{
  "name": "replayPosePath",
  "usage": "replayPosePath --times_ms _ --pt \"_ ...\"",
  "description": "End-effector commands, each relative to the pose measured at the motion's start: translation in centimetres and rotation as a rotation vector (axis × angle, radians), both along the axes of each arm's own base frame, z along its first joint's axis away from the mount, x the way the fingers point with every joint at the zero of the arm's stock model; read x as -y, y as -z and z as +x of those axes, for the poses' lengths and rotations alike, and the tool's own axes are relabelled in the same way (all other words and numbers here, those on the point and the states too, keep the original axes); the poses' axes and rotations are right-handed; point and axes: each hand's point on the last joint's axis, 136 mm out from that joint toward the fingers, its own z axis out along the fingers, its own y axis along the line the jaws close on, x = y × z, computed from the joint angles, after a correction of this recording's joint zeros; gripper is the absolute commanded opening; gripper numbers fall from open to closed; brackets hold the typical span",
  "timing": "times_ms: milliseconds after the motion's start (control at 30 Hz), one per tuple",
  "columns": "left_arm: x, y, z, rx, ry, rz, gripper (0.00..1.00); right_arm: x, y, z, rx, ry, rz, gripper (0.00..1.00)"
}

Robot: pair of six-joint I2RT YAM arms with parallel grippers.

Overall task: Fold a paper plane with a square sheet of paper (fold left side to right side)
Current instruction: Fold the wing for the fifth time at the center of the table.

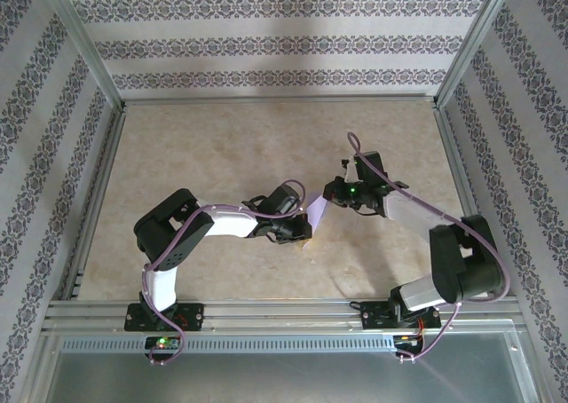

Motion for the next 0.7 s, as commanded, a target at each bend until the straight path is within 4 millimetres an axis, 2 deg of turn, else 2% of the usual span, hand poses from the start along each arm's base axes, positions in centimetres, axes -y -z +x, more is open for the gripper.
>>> replayPosePath --times_ms 0,100,400,667 --pt "-3.3 4.5 -1.8 -0.065 -0.006 0.210 0.00 -0.2 1.2 -2.7 -0.033 -0.041 0.019 0.00" --pt "-3.3 4.5 -1.8 -0.063 -0.001 0.222 0.00 -0.7 1.7 -3.5 -0.026 -0.055 0.033 0.00" --pt "-3.6 4.5 -1.8 -0.061 0.001 0.251 0.00 -2.9 3.6 -3.6 -0.037 -0.119 0.044 0.00" --pt "-3.9 4.6 -1.9 -0.069 0.004 0.279 0.00 -3.2 5.1 -2.5 -0.030 -0.123 0.022 0.00"
